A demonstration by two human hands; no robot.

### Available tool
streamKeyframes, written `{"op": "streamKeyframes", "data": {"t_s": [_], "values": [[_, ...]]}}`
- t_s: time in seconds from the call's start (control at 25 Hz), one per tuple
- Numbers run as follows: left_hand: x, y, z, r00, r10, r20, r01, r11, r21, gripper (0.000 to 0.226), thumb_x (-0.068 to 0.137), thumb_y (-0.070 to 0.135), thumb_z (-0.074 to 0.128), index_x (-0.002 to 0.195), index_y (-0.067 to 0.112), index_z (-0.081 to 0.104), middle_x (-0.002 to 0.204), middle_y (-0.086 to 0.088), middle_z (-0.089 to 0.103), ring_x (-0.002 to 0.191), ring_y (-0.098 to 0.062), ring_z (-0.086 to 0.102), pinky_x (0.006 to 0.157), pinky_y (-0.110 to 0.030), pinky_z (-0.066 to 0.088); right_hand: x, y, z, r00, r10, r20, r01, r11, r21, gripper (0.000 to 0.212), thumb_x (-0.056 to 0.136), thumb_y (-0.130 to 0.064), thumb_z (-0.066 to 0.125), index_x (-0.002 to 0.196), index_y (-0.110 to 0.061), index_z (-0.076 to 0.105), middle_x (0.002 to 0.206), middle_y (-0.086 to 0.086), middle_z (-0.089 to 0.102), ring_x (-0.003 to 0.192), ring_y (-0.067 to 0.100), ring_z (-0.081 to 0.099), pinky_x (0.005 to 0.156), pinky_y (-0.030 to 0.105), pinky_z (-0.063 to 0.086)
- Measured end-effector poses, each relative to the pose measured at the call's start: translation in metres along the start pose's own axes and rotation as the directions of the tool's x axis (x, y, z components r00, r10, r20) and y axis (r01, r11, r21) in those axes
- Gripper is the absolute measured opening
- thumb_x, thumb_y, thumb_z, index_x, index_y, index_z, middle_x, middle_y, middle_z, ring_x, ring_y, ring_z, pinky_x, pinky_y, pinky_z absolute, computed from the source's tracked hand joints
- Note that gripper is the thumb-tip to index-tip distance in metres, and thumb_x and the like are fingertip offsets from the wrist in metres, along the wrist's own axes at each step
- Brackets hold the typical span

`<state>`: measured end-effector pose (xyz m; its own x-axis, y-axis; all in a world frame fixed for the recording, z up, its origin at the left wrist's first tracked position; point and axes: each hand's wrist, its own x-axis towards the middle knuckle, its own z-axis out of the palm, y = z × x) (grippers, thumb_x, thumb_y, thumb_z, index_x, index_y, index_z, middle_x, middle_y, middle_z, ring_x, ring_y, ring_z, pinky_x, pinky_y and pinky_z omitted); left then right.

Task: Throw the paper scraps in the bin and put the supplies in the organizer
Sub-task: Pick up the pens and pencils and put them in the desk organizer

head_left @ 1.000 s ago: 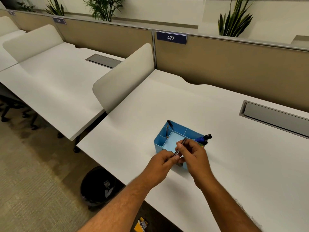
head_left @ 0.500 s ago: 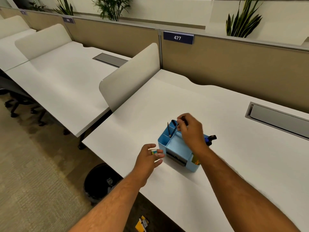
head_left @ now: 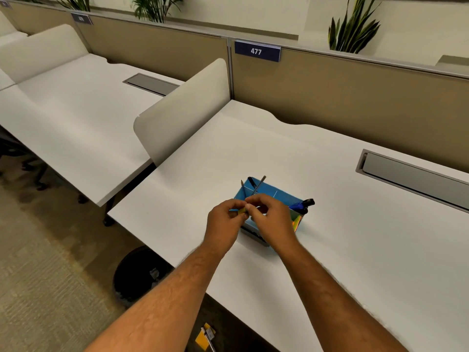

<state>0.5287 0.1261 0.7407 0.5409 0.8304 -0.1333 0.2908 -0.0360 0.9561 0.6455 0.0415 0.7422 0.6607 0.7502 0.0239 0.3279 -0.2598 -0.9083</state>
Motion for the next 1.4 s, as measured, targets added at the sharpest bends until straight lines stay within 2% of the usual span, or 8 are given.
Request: {"op": "streamKeyframes", "data": {"t_s": [0.12, 0.32, 0.48, 0.72, 0.84, 1.0, 1.12, 1.4], "values": [[0.005, -0.004, -0.002, 0.996, 0.055, -0.07, -0.049, 0.995, 0.088, 0.018, 0.088, 0.012, 0.081, 0.092, 0.026, 0.071, 0.092, 0.01, 0.076, 0.089, -0.005, 0.074, 0.078, -0.019, 0.059, -0.003, 0.003, 0.008, 0.997, 0.042, -0.059, -0.04, 0.999, 0.033, 0.009, 0.091, -0.029, 0.078, 0.1, -0.029, 0.075, 0.093, -0.018, 0.075, 0.089, -0.002, 0.071, 0.078, 0.017, 0.058], [0.012, -0.012, -0.001, 0.997, 0.05, -0.058, -0.032, 0.958, 0.283, 0.019, 0.093, 0.007, 0.075, 0.104, 0.022, 0.071, 0.107, 0.006, 0.074, 0.101, -0.01, 0.069, 0.087, -0.023, 0.055, -0.004, 0.013, 0.027, 0.992, -0.02, -0.128, 0.006, 0.995, -0.104, 0.007, 0.091, -0.024, 0.08, 0.096, -0.021, 0.076, 0.092, -0.007, 0.075, 0.087, 0.006, 0.07, 0.082, 0.026, 0.062], [0.02, -0.015, -0.008, 0.983, 0.128, -0.131, -0.028, 0.812, 0.582, 0.035, 0.093, 0.002, 0.073, 0.116, 0.027, 0.069, 0.127, 0.005, 0.063, 0.11, -0.01, 0.054, 0.081, -0.02, 0.041, -0.001, 0.014, 0.041, 0.991, -0.105, -0.084, 0.079, 0.96, -0.267, 0.012, 0.095, -0.022, 0.075, 0.1, -0.012, 0.078, 0.097, 0.005, 0.077, 0.09, 0.017, 0.068, 0.084, 0.033, 0.06], [0.016, -0.038, -0.028, 0.997, 0.054, -0.054, -0.019, 0.862, 0.507, 0.05, 0.091, -0.004, 0.07, 0.131, 0.026, 0.064, 0.14, 0.004, 0.059, 0.131, -0.017, 0.052, 0.101, -0.026, 0.045, 0.011, 0.004, 0.041, 0.986, -0.119, 0.119, 0.168, 0.758, -0.631, 0.026, 0.106, -0.03, 0.055, 0.115, -0.019, 0.077, 0.114, -0.001, 0.076, 0.111, 0.018, 0.057, 0.093, 0.034, 0.05], [0.013, -0.049, -0.033, 1.0, 0.007, -0.003, -0.005, 0.876, 0.483, 0.055, 0.091, 0.001, 0.073, 0.138, 0.025, 0.06, 0.145, 0.003, 0.057, 0.134, -0.019, 0.053, 0.111, -0.034, 0.047, -0.009, -0.001, 0.028, 0.974, -0.181, 0.134, 0.225, 0.758, -0.613, 0.025, 0.103, -0.027, 0.056, 0.112, -0.02, 0.078, 0.115, -0.004, 0.076, 0.11, 0.017, 0.059, 0.09, 0.035, 0.05], [0.003, -0.062, -0.03, 0.999, -0.009, 0.045, -0.014, 0.883, 0.468, 0.053, 0.091, 0.009, 0.076, 0.137, 0.03, 0.06, 0.146, 0.005, 0.056, 0.134, -0.017, 0.053, 0.109, -0.029, 0.043, -0.076, 0.023, 0.007, 0.958, -0.278, 0.064, 0.268, 0.802, -0.534, 0.018, 0.093, -0.024, 0.069, 0.107, -0.022, 0.081, 0.108, -0.008, 0.079, 0.103, 0.014, 0.066, 0.086, 0.032, 0.055], [-0.011, -0.071, -0.031, 0.999, -0.021, 0.037, 0.001, 0.881, 0.473, 0.049, 0.091, 0.014, 0.075, 0.133, 0.034, 0.061, 0.146, 0.007, 0.055, 0.136, -0.015, 0.049, 0.108, -0.025, 0.035, -0.125, 0.054, -0.005, 0.972, -0.223, 0.079, 0.23, 0.812, -0.537, 0.02, 0.089, -0.026, 0.075, 0.108, -0.028, 0.08, 0.109, -0.013, 0.077, 0.104, 0.01, 0.067, 0.088, 0.025, 0.049], [-0.058, -0.101, -0.039, 0.998, -0.031, 0.063, 0.001, 0.904, 0.428, 0.039, 0.091, 0.01, 0.073, 0.117, 0.038, 0.064, 0.128, 0.013, 0.056, 0.128, -0.014, 0.053, 0.106, -0.025, 0.037, -0.178, 0.088, -0.009, 0.991, -0.049, 0.127, 0.116, 0.796, -0.595, 0.018, 0.09, -0.027, 0.075, 0.107, -0.032, 0.081, 0.114, -0.015, 0.075, 0.109, 0.01, 0.067, 0.094, 0.025, 0.044]]}}
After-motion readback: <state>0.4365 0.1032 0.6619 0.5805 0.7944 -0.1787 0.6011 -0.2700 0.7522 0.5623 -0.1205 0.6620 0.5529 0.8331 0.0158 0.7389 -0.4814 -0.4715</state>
